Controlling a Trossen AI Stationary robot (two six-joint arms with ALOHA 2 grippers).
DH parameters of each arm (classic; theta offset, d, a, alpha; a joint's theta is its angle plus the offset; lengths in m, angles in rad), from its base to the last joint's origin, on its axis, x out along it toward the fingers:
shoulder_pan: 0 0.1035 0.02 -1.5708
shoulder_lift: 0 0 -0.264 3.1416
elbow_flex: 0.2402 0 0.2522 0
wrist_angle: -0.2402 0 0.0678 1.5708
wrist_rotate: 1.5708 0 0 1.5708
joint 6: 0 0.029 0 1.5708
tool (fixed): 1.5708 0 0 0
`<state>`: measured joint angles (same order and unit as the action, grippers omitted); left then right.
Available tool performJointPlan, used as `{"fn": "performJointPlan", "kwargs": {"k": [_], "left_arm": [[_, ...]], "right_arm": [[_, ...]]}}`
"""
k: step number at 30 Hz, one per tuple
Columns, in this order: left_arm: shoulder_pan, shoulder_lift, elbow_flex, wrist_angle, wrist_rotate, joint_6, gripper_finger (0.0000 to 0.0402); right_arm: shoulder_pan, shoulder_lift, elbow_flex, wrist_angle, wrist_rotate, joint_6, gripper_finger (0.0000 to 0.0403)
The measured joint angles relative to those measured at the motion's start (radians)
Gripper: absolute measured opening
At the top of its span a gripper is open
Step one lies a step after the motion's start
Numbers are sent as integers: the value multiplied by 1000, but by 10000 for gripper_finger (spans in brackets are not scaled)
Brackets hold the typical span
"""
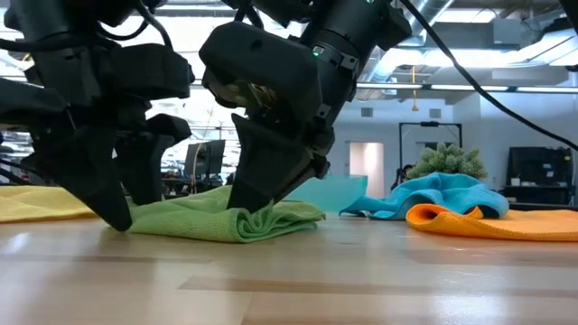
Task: Roll microfiber towels into tight, uniform cylinder then place into a basket
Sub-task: Roll the green microfiber cloth
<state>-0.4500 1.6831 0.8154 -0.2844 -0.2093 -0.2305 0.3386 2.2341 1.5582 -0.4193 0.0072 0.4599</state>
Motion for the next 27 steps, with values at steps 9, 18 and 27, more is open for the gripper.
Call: {"fn": "performJointPlan", "kwargs": {"k": [9, 18, 27], "left_arm": [[3, 5, 1, 34, 23, -103, 169], [3, 6, 0, 102, 48, -131, 169], [3, 6, -2, 108, 48, -139, 169]], "right_arm": [[24, -64, -6, -146, 89, -50, 32], [78, -140, -5, -295, 272, -80, 38], [56, -131, -48, -223, 280, -96, 49]]}}
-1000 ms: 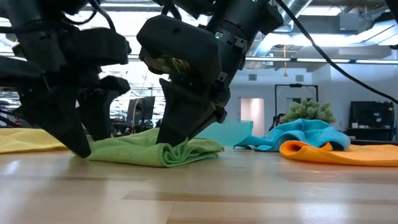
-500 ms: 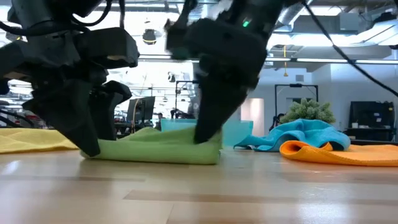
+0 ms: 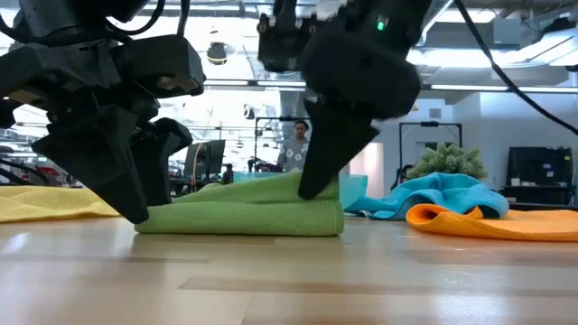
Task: Roll microfiber towels into tight, uniform cylinder then place into a basket
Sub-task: Roll the green microfiber cloth
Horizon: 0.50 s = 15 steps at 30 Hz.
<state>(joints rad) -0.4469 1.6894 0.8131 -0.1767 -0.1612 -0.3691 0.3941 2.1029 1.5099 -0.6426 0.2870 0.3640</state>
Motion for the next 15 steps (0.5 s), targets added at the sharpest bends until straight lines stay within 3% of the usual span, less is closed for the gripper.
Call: {"fn": "performJointPlan", "kwargs": {"k": [10, 15], "left_arm": [[0, 0, 0, 1, 0, 0, 169], [0, 0, 0, 0, 0, 0, 169]], "right_arm": [[-36, -9, 2, -53, 18, -1, 158], [-30, -38, 10, -128, 80, 0, 184]]}}
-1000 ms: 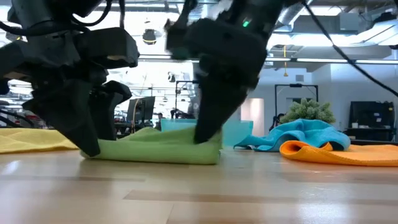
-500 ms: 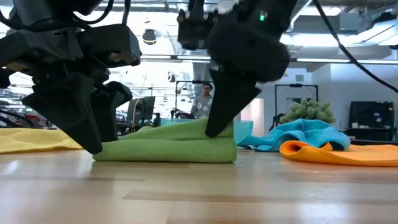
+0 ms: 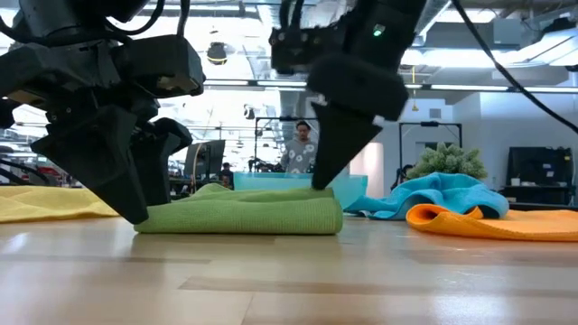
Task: Roll microfiber towels into tight, uniform cylinder then place into a basket
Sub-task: Roll the green microfiber cloth
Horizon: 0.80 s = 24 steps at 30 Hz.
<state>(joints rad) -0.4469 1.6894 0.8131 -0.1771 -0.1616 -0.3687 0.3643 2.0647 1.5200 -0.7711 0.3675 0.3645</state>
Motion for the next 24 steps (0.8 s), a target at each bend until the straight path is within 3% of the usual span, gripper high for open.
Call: {"fn": "performJointPlan", "kwargs": {"k": [9, 17, 24], "left_arm": [[0, 0, 0, -18, -1, 1, 169], [0, 0, 0, -22, -2, 1, 169], [0, 0, 1, -22, -2, -6, 169]], "right_arm": [[123, -37, -20, -30, 134, -81, 182], [209, -30, -115, 287, 163, -314, 182], [172, -30, -166, 373, 159, -313, 187]]}}
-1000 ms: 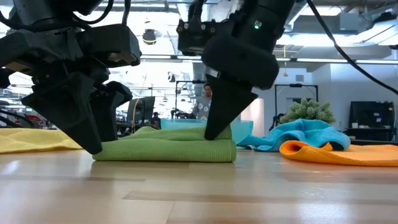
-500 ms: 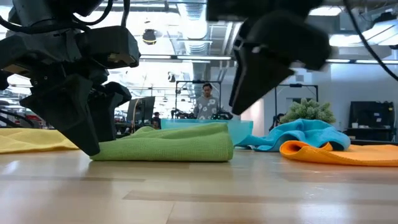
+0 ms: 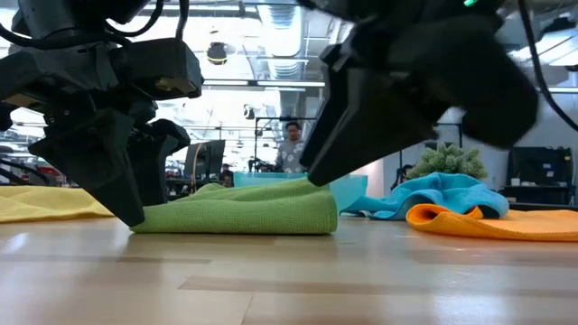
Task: Roll microfiber towels into tight, uniform cylinder then place into a basket
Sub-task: Roll the green microfiber cloth
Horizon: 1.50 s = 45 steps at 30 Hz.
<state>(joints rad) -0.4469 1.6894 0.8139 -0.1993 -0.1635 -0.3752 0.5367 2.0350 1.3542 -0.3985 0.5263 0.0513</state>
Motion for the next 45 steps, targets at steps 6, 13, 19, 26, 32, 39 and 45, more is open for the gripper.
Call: {"fn": "performJointPlan", "kwargs": {"k": [6, 13, 19, 26, 32, 39, 45], "left_arm": [[0, 0, 0, 0, 0, 5, 169], [0, 0, 0, -7, 0, 5, 169], [0, -1, 2, -24, -1, -3, 169], [0, -1, 2, -26, -1, -4, 169], [0, -1, 2, -28, -1, -4, 169], [0, -1, 1, -29, -1, -4, 169], [0, -1, 1, -29, -1, -4, 169]], "right_arm": [[-30, 19, -1, 33, -63, 0, 197], [-46, 93, 2, 8, -44, 20, 199], [-53, 99, 5, 2, -45, 58, 198], [-52, 93, 3, -3, -32, 72, 194], [-28, 99, 32, -68, 27, 28, 203], [-24, 101, 66, -118, 84, 26, 212], [-43, 101, 66, -114, 82, 45, 216]]}}
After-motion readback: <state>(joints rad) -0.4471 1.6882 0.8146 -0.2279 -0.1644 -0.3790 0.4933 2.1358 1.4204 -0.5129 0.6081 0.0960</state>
